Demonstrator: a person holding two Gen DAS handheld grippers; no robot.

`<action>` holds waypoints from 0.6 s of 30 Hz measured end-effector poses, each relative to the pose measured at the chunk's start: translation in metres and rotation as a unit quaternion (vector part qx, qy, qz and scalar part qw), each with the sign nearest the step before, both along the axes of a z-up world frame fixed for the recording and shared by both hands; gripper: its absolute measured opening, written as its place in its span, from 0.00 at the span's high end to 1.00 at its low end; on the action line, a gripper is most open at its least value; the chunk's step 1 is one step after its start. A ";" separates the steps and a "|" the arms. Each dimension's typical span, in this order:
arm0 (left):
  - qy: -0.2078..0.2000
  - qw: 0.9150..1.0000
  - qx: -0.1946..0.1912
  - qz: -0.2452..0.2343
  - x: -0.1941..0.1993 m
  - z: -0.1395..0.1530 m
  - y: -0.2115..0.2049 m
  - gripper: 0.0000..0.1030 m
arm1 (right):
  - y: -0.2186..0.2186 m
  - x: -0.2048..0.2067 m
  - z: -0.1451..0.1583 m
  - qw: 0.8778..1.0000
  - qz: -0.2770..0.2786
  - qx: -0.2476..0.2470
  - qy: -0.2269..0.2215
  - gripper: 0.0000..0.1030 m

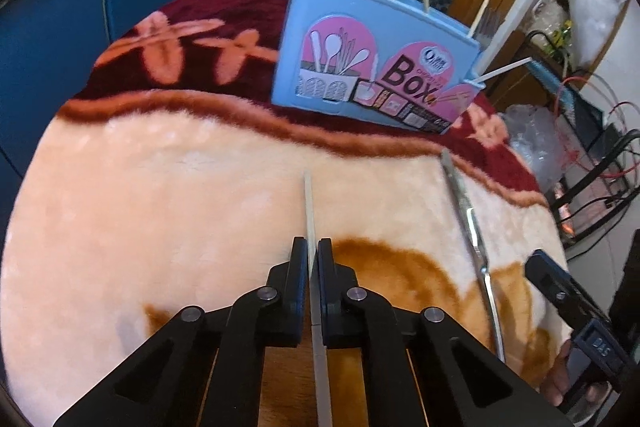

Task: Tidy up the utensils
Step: 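Grasp the white chopstick with the left tool while the right tool grasps the silver knife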

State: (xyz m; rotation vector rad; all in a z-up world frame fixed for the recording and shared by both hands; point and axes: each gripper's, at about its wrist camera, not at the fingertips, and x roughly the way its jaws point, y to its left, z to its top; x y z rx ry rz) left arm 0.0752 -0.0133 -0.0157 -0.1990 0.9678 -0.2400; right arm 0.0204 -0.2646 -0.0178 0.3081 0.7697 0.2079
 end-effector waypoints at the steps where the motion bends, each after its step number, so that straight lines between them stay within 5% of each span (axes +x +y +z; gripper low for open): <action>1: -0.004 1.000 -0.006 -0.001 -0.001 0.001 0.001 0.96 | 0.001 0.000 0.000 1.000 0.001 -0.001 0.002 0.22; 9: -0.044 0.998 -0.034 0.000 -0.008 0.014 0.010 0.96 | 0.015 0.009 0.001 0.999 0.022 -0.015 0.027 0.22; 18: -0.095 0.995 -0.019 0.007 -0.016 0.026 0.016 0.96 | 0.035 0.026 0.005 0.994 0.063 -0.047 0.071 0.22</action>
